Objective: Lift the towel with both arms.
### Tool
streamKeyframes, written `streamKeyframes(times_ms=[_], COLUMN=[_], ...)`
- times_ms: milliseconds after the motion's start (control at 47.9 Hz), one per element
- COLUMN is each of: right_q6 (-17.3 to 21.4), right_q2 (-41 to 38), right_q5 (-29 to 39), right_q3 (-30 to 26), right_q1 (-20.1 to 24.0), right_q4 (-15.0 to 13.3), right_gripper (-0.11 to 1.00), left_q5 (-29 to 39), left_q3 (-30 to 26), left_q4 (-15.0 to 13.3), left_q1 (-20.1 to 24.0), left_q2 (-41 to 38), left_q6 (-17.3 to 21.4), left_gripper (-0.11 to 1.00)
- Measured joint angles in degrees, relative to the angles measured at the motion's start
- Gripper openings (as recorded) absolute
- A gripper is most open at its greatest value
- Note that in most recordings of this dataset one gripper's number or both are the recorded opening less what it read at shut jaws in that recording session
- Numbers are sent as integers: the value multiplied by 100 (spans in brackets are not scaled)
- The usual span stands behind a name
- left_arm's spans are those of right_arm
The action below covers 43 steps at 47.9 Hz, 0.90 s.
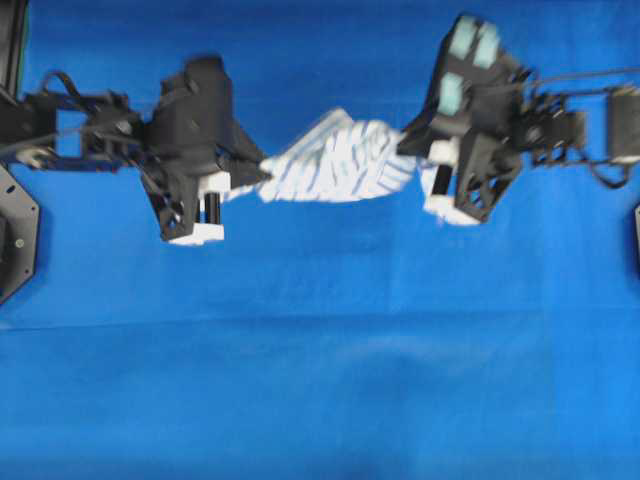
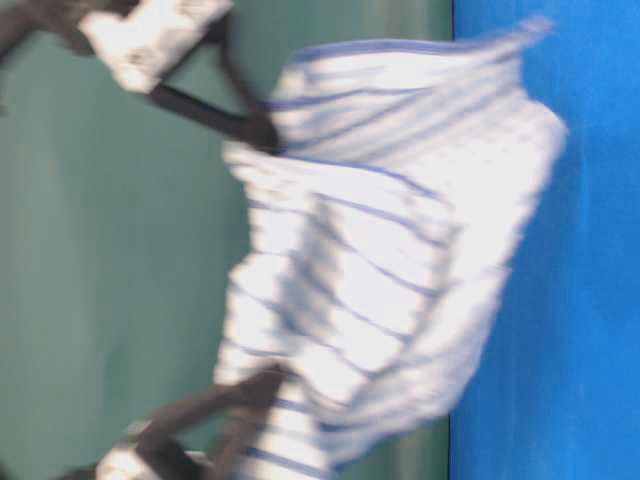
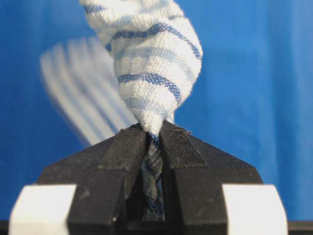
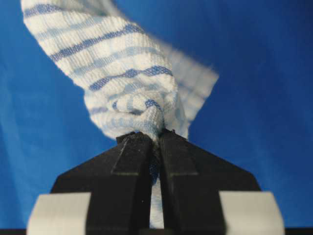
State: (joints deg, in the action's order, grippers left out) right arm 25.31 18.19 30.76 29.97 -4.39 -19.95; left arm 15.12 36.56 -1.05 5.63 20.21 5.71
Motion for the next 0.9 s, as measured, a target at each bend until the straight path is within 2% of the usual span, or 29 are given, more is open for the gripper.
streamKeyframes(times_ms=[209,522,648,899], right_q6=[-255,-650,-694,-747], right_q2=[492,729,729,729], right_q5=[545,1230,1345,1397], right_q3=[-624,-1635,-1837,-1890], right_q1=[-9,0,-9,0], right_q4=[-9,-9,-9,-9], right_gripper=[3,3,3,3], left_q5=[642,1644,1749,1784], left_q3=[-729,-1758,-1960,-1986], left_q4=[0,26,35,44], left_q1=[79,272,272,299], left_q2=[422,562,571,571], left_q6=[44,62,53,62], left_gripper=[3,3,3,3])
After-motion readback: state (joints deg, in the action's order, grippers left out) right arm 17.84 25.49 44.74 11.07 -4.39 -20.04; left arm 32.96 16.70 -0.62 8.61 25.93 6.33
